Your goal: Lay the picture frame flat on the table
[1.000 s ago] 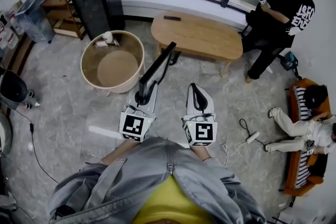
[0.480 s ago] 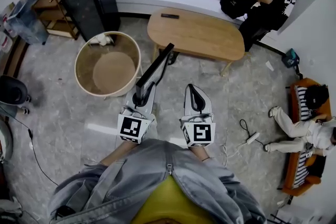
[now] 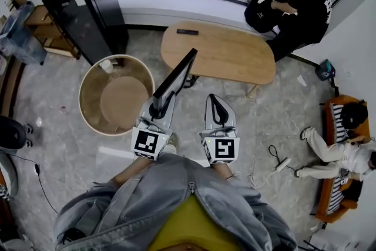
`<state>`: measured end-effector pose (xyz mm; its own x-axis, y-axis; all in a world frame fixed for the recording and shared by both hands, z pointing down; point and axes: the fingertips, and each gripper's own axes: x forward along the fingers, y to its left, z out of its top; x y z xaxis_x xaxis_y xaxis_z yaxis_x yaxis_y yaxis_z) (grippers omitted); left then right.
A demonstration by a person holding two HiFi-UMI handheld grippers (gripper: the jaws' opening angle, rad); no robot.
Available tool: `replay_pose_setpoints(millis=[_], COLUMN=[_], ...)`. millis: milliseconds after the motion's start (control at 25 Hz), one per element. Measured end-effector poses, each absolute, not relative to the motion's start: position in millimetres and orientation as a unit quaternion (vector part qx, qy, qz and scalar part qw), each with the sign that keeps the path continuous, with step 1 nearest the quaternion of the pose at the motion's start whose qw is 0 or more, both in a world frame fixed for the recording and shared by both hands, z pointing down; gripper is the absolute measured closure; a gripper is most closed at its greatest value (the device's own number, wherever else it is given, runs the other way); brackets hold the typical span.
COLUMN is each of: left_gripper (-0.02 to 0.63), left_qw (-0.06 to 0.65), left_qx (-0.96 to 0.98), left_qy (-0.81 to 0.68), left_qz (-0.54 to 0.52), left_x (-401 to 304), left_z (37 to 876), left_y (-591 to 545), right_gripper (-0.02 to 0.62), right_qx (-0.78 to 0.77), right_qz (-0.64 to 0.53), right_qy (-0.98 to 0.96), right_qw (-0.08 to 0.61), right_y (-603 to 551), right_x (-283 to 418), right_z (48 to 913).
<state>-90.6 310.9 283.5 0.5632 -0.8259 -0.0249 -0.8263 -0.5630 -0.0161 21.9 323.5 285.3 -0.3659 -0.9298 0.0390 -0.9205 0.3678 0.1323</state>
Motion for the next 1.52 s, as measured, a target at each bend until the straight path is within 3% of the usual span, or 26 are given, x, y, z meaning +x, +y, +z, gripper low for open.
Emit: replay_pose_setpoints(millis=[760, 1520], left_gripper=[0.598, 0.598], left_qw=[-0.023, -0.021], left_qx=[-0.890, -0.880], left_qy=[0.455, 0.475], left_qz=[0.008, 0.004], left_x=[-107.9, -29.5], left_z=[312.0, 318.8], left_y=[183.2, -57.7], right_gripper=[0.600, 0.600], right_qx=[0.573, 0.538], right_qz=[-0.033, -0.015], right_qy=[-0.817, -0.840], right_qw=[0.053, 0.065], right_y=[202.4, -56.1], right_x=[9.2, 81.6], right_z=[304.4, 321.6])
